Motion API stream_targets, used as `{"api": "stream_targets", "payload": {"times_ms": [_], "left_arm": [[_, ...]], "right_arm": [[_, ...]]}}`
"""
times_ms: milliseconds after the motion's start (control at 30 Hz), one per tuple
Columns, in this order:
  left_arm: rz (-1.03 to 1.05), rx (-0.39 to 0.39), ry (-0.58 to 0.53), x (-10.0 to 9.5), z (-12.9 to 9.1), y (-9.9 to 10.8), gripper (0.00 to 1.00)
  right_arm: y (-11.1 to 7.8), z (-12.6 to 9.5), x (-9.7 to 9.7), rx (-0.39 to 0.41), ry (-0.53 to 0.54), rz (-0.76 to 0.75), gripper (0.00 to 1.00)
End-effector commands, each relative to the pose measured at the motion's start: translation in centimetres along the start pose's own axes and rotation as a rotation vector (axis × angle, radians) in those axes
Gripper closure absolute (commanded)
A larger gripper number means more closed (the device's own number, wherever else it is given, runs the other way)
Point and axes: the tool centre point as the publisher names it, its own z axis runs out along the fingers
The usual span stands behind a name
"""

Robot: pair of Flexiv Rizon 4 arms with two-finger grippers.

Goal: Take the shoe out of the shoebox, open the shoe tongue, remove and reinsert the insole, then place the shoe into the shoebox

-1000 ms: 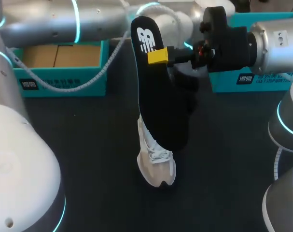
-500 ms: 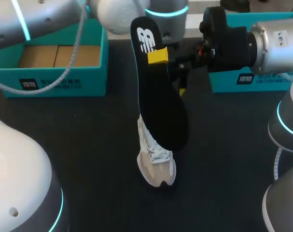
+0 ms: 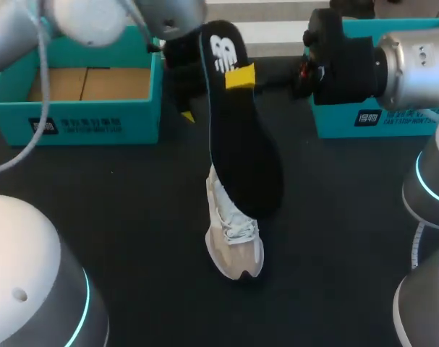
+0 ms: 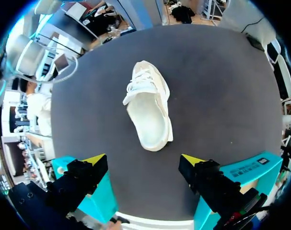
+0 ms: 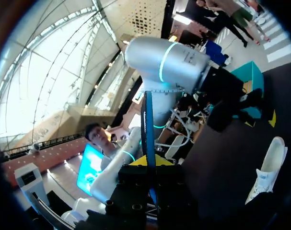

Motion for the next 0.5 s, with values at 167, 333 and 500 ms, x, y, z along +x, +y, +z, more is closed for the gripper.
{"api": "stream_targets", "payload": {"times_ms": [167, 333, 500], "left_arm": [[0.035, -0.017, -0.436, 1.7, -2.5, -1.5, 0.00], [0.061, 0.014, -0.488, 1.9, -4.4, -1.7, 0.00], [0.061, 0.014, -0.488, 1.9, -4.4, -1.7, 0.00]], "right_arm": [[1.4, -3.1, -3.0, -0.082, 0.000, 0.153, 1.00], [3.7, -5.9, -6.4, -0.209, -0.168, 0.306, 1.00], [3.7, -5.9, -6.4, -0.209, -0.168, 0.306, 1.00]]}}
